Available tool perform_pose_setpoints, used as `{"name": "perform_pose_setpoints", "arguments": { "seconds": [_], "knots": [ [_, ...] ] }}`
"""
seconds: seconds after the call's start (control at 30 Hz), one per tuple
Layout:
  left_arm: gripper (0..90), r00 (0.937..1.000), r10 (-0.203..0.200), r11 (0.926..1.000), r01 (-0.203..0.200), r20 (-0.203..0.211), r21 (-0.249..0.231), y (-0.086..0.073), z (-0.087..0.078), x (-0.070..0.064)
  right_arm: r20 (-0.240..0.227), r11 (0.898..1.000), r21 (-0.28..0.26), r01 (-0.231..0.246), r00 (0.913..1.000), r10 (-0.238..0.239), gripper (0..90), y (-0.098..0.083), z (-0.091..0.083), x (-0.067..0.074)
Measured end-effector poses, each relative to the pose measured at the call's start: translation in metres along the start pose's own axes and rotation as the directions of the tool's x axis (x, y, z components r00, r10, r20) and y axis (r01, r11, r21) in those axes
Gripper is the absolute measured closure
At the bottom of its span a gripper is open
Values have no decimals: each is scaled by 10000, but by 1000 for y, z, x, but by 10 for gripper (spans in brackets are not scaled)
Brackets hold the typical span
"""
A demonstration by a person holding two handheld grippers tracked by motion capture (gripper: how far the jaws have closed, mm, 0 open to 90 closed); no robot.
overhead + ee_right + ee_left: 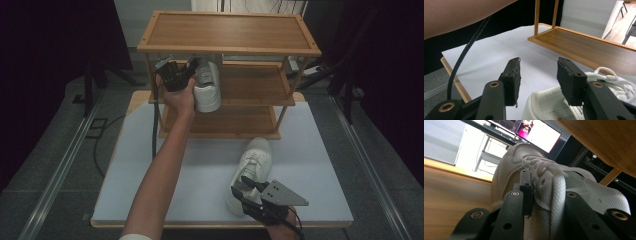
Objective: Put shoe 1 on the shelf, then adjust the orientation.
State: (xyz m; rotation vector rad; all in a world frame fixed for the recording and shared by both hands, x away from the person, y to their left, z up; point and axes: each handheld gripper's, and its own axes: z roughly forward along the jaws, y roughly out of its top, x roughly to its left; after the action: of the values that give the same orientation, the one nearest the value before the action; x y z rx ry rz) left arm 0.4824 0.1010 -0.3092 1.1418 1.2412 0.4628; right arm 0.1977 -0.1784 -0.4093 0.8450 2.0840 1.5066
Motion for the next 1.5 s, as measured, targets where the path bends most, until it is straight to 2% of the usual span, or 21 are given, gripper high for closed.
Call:
{"name": "perform_pose_setpoints", "arguments": {
  "seconds": [0.17,0.2,0.23,0.3,0.33,0.37,0.47,0.63,0.73,0.87,1.07,1.17,1.27,1.37,1.5],
  "knots": [
    [713,9998,-146,9999,145,164,51,-1,4,0,1,10000,8,17,10000,-17,530,0,0,0],
    [670,9994,-228,9997,227,269,58,-1,5,0,7,10000,24,-18,10000,18,530,0,0,0],
    [649,9997,-113,9996,108,228,246,0,5,1,12,10000,14,-26,10000,26,530,-1,0,0],
    [593,9988,-178,9998,179,462,3,1,5,1,30,10000,15,-54,10000,54,530,-1,-1,-1],
    [585,9961,-465,9988,477,751,-134,2,4,0,32,10000,11,-53,10000,53,530,-1,-1,0],
    [578,9937,-590,9981,604,955,-116,3,5,0,26,10000,10,-39,10000,39,530,-1,0,0],
    [523,9940,-469,9989,464,989,74,3,2,3,30,10000,40,-20,10000,20,530,-1,0,0],
    [484,9899,-633,9980,619,1268,154,4,-7,2,-49,10000,61,31,10000,-30,529,-2,2,3],
    [449,9891,-561,9980,518,1359,349,4,-12,1,-92,9999,90,67,9999,-66,529,-2,3,5],
    [438,9887,-213,9985,137,1487,523,1,-27,-2,-158,9999,127,94,9998,-92,529,-2,5,8],
    [432,9836,-118,9978,-3,1801,670,-2,-45,-4,-318,9994,249,257,9992,-249,534,-1,12,16],
    [421,9812,-68,9967,-89,1927,802,-3,-53,-4,-342,9983,398,436,9985,-422,591,-1,17,21],
    [411,9785,-2,9967,-167,2065,799,-5,-65,-3,-224,9946,821,634,9978,-617,686,-4,24,27],
    [367,9749,-30,9959,-171,2225,884,-8,-76,-1,-17,9900,1272,617,9981,-620,792,-7,32,31],
    [364,9715,25,9960,-237,2371,863,-13,-91,4,457,9733,2081,971,9930,-1088,866,-14,45,36]
  ]
}}
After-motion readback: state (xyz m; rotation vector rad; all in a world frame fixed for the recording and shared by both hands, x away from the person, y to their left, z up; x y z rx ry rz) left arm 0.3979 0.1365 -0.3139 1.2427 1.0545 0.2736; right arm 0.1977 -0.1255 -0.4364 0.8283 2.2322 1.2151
